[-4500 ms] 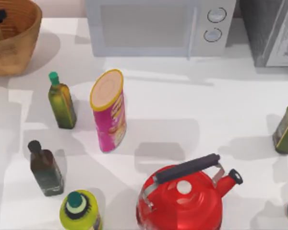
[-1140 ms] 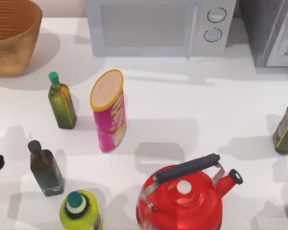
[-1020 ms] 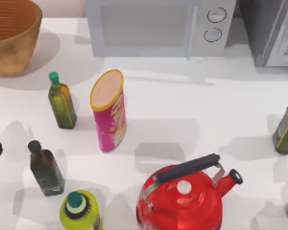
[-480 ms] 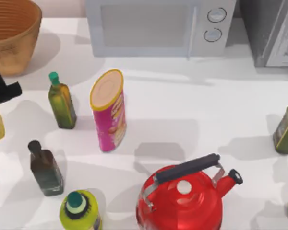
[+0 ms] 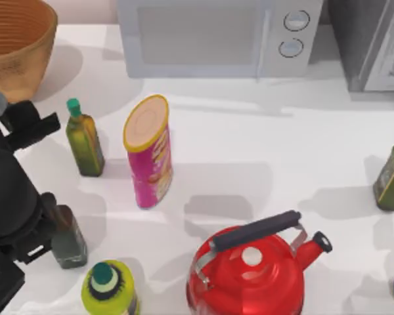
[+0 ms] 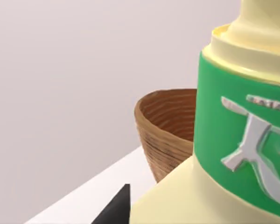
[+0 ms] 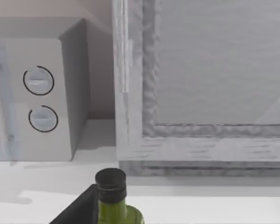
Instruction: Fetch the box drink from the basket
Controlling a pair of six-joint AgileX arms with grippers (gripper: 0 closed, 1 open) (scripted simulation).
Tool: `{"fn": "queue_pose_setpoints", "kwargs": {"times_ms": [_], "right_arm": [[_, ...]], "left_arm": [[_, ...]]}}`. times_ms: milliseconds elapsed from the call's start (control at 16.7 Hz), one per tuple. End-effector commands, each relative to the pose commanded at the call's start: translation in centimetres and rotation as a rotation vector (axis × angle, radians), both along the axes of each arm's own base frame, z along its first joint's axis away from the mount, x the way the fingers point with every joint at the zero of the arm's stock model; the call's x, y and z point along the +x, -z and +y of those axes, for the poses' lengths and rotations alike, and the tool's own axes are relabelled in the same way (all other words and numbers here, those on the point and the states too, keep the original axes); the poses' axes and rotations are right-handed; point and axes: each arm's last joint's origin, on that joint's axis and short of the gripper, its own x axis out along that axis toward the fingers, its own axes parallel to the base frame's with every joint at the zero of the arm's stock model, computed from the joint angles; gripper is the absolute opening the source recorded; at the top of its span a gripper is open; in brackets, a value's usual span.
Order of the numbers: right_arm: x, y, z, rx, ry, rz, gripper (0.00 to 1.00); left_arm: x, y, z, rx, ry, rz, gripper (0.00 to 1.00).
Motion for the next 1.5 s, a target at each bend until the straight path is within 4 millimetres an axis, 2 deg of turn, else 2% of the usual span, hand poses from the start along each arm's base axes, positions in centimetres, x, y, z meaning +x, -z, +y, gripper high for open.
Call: {"fn": "queue_pose_setpoints", "kwargs": {"times_ms": [420, 1020, 1320, 1500], "right_arm": [[0.0, 0.0, 0.0, 0.000, 0.000, 0.000, 1.00], [0.0, 0.0, 0.0, 0.000, 0.000, 0.000, 1.00], [0.0, 0.0, 0.0, 0.000, 0.000, 0.000, 1.00], [0.0, 0.0, 0.0, 0.000, 0.000, 0.000, 1.00]], "left_arm": [[0.2, 0.4, 0.1, 0.003, -0.014, 0.006, 0.00], [3.4, 4.7, 2.2, 0.000, -0.010, 0.002, 0.00], [3.5, 5.0, 2.4, 0.000, -0.007, 0.002, 0.00], [3.5, 5.0, 2.4, 0.000, -0.007, 0.002, 0.23]]}}
